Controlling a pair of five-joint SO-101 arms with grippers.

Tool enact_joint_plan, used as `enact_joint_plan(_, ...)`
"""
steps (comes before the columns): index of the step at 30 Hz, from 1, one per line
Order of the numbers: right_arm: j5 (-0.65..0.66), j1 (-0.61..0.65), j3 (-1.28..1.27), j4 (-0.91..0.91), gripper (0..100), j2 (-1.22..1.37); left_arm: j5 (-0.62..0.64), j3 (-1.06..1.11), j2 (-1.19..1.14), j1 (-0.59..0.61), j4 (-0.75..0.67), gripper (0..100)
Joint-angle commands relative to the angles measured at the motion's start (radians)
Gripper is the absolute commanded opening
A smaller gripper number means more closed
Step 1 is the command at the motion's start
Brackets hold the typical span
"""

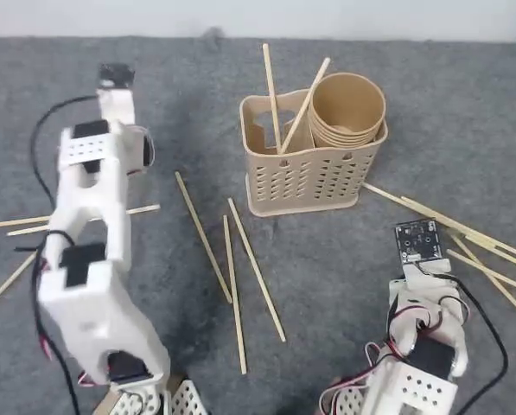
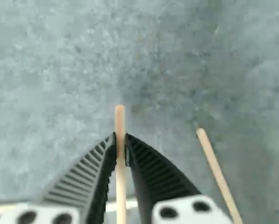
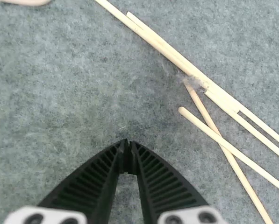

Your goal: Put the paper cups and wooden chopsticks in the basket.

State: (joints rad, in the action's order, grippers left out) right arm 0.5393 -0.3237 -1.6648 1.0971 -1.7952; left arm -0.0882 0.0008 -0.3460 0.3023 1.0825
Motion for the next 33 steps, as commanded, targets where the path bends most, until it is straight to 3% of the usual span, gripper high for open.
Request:
enact_joint_plan(1,0.014,0.002,-0.020,0.001,0.9,0.007,0.012,-0.045,0.210,-0.029,0.130,1)
enact_joint_plan(9,0.014,0.002,-0.020,0.001,0.9,0.007,-0.003,-0.045,0.491,-0.146,0.313,1)
enact_joint_plan(15,0.014,0.002,-0.020,0.001,0.9,0.008,-0.002,0.088,0.747,-0.239,0.275,1)
enact_joint_plan(22,0.014,0.002,-0.020,0.001,0.9,0.008,0.011,0.449,1.131,-0.284,-0.101,1)
enact_joint_plan(27,0.014,0.002,-0.020,0.001,0.9,0.008,0.170,0.553,1.280,-0.290,-0.330,1)
enact_joint_plan(33,0.014,0.002,-0.020,0.001,0.9,0.008,0.391,0.587,1.323,-0.325,-0.804,1)
